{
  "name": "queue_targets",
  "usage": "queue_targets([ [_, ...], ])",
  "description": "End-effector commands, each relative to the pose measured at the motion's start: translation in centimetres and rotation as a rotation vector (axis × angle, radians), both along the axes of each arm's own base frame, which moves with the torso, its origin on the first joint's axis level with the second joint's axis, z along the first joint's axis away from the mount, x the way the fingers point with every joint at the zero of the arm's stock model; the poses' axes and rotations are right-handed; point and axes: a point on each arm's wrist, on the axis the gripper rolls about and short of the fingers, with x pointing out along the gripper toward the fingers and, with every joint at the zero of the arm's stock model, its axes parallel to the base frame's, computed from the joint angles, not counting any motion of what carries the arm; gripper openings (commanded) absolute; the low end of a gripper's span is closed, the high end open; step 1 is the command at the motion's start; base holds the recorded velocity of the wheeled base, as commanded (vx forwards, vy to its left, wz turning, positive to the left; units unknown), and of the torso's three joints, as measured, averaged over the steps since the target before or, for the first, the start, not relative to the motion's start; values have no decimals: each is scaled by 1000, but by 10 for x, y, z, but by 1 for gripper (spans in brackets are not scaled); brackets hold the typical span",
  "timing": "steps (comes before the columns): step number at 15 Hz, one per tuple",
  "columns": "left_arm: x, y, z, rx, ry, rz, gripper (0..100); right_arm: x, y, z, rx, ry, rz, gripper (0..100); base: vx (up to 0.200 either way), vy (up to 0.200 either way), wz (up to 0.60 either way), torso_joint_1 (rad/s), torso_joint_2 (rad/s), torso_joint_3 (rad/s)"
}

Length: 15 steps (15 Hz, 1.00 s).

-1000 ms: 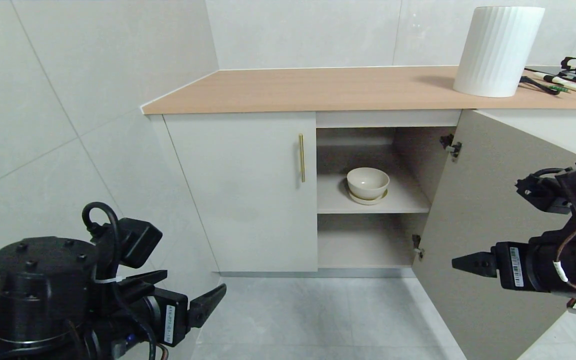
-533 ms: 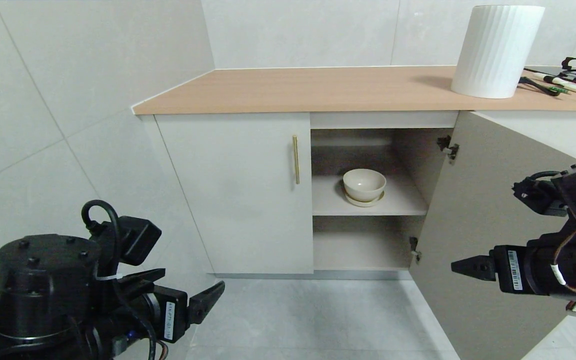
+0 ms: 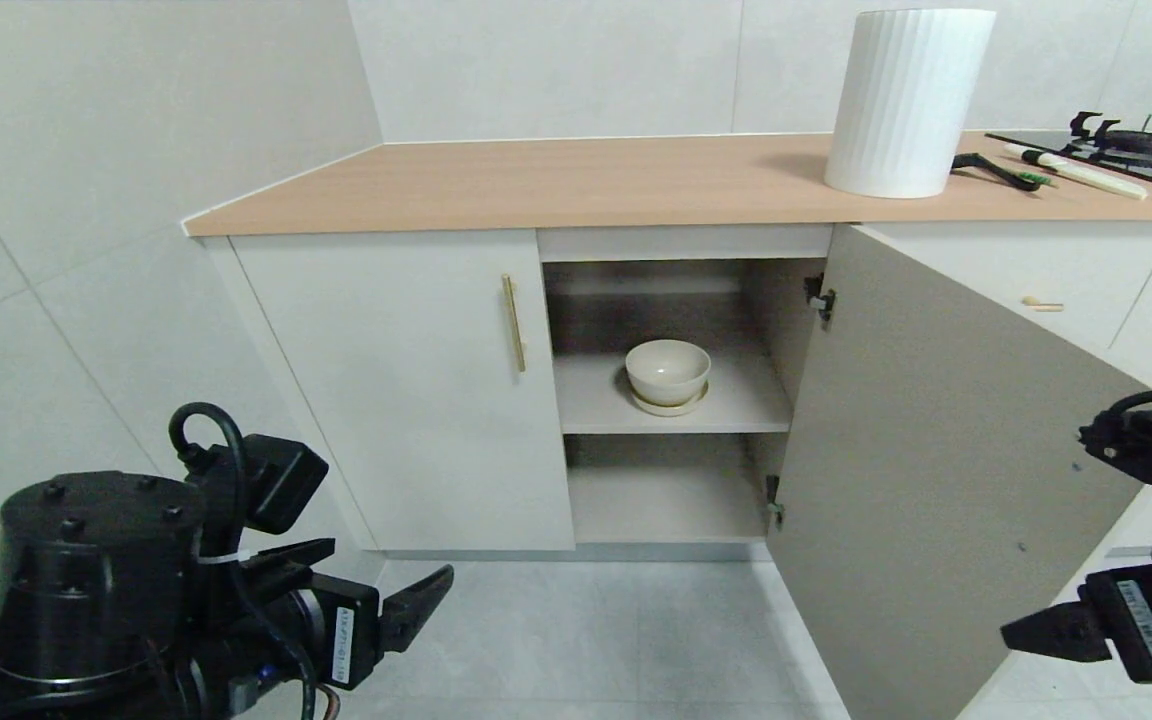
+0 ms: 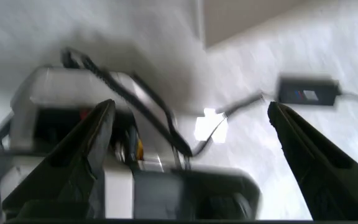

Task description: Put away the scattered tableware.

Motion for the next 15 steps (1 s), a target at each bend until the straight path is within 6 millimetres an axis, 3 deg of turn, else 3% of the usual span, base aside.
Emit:
queue_targets([
  [1,0,0,-1,2,3,1,100,-10,-6,18,25,-45,2,100,0,0,0,0,0,0],
  [5,0,0,-1,2,3,1,100,-28,-24,40,2,-92,-69,100,0,0,0,0,0,0],
  [10,0,0,-2,3,6,0,100,-7,-62,66,28,-295,-354,100,0,0,0,0,0,0],
  [15,0,0,-2,3,6,0,100,-2,-89,71,-2,-348,-440,100,0,0,0,0,0,0],
])
